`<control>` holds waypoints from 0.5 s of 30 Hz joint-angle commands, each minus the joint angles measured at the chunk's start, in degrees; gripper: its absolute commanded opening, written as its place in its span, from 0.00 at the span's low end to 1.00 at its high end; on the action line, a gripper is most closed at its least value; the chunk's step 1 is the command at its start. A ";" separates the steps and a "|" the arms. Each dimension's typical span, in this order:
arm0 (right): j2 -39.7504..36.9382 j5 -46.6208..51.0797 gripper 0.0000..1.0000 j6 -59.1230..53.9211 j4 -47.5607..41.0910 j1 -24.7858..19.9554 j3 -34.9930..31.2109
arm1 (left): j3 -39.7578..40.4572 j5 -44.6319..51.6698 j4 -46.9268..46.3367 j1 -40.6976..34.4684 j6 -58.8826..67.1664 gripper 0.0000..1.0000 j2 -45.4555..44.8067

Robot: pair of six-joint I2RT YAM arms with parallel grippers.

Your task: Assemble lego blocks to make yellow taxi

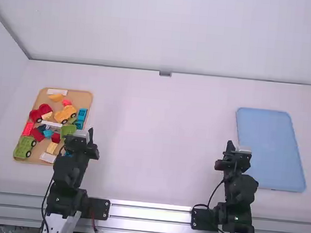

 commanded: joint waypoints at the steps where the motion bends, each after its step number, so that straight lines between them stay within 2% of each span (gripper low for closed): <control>1: 0.00 0.09 0.00 -0.13 0.00 0.00 0.00 | 0.00 0.00 0.00 0.00 0.02 0.00 0.00; 8: 1.17 -0.42 0.02 -0.58 0.06 0.07 1.03 | 0.84 0.10 -0.04 -0.04 0.38 0.02 0.90; 15: 8.07 -2.21 0.09 -2.91 -2.19 1.01 7.95 | 6.10 -0.02 -1.98 0.14 0.51 0.09 6.23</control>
